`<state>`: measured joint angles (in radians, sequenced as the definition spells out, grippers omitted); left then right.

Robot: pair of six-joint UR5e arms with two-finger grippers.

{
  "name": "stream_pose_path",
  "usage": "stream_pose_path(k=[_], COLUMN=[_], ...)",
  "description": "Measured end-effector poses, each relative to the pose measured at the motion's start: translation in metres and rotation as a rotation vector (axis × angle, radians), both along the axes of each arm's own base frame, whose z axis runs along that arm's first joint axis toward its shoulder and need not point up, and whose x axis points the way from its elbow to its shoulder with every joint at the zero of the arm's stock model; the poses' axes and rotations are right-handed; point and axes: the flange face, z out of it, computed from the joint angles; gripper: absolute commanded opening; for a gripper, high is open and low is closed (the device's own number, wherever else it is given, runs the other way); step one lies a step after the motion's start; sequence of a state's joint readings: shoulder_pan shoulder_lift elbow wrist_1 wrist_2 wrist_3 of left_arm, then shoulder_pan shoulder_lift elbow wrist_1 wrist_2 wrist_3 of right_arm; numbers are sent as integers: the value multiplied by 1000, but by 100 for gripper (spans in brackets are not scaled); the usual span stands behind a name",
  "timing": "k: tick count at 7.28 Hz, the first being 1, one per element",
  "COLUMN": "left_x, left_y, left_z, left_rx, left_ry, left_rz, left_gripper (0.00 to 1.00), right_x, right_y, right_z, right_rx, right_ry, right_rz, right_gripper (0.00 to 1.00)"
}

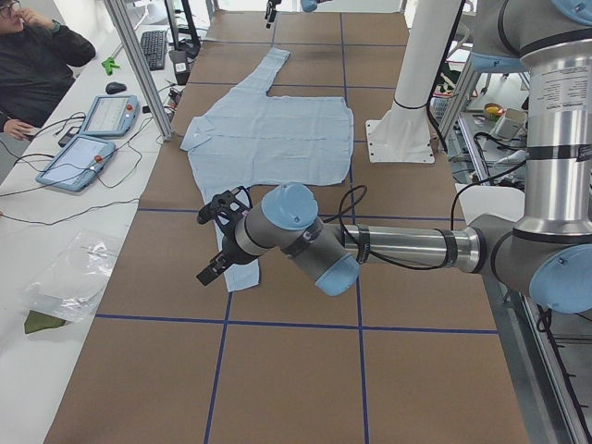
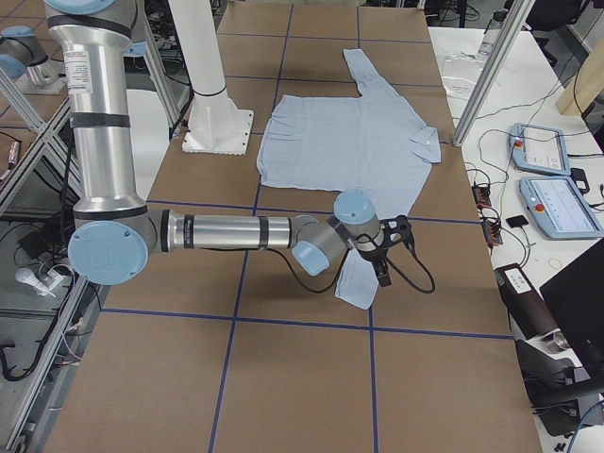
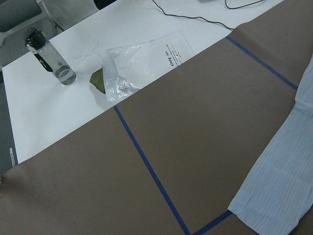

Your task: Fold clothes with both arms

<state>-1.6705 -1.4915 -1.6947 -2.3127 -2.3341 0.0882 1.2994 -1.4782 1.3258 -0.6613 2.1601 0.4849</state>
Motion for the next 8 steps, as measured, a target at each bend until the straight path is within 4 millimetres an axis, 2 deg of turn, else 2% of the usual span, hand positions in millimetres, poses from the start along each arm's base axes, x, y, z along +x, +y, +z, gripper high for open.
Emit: stream_pose_path(k=[2,5,6,8], left_x=[0,1,1,1], left_y=[2,2,2,3], left_z=[1,2,2,3], left_rx=[-1,-2,-3,-5], left_ry=[1,2,2,2], left_rz=[2,4,4,4], left_gripper=[100,100,100,100], right_x=[-7,-20,-30,-42], right_y=[1,14,16,19], right_z=[30,54,60,69], right_rx=[-7,-40,-44,-50], right_ry=[1,22,40,68], right_rz=[-8,-32,-39,-46], right_gripper=[74,73,68,42])
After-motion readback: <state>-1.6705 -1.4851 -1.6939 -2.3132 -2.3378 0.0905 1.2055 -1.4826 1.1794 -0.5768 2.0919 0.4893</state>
